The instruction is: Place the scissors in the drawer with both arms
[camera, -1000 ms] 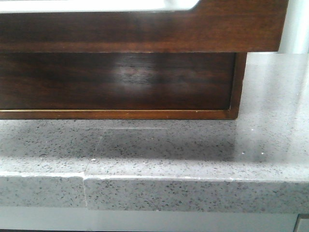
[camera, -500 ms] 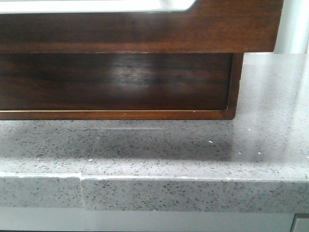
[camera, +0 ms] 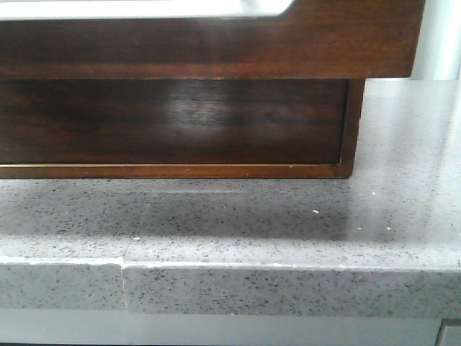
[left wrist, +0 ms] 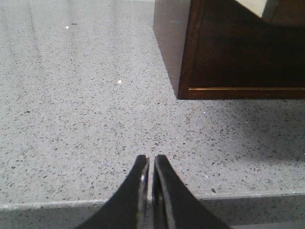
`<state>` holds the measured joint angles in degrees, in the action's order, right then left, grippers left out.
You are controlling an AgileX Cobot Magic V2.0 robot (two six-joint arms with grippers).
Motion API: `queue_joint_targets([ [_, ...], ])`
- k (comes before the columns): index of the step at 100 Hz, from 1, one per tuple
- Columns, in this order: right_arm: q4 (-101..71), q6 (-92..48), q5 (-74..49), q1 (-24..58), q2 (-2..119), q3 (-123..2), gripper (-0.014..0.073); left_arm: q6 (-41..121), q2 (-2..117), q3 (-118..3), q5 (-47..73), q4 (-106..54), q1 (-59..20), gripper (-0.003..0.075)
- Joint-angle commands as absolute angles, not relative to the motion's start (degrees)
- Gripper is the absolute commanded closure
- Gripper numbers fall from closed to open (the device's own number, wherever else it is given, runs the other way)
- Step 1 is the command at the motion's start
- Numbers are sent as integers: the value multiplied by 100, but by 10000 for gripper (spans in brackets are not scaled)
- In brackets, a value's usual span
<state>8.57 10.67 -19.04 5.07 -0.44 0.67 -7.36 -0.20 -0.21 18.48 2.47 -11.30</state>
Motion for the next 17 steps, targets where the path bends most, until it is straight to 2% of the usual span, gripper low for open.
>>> queue_joint_targets([
  [1,885,1077,-1791,482,-203,241,639,-789,-187,89,1531,262,-1141,740],
  [17,885,1077,-1791,482,-203,241,639,-789,-187,89,1531,262,-1141,740],
])
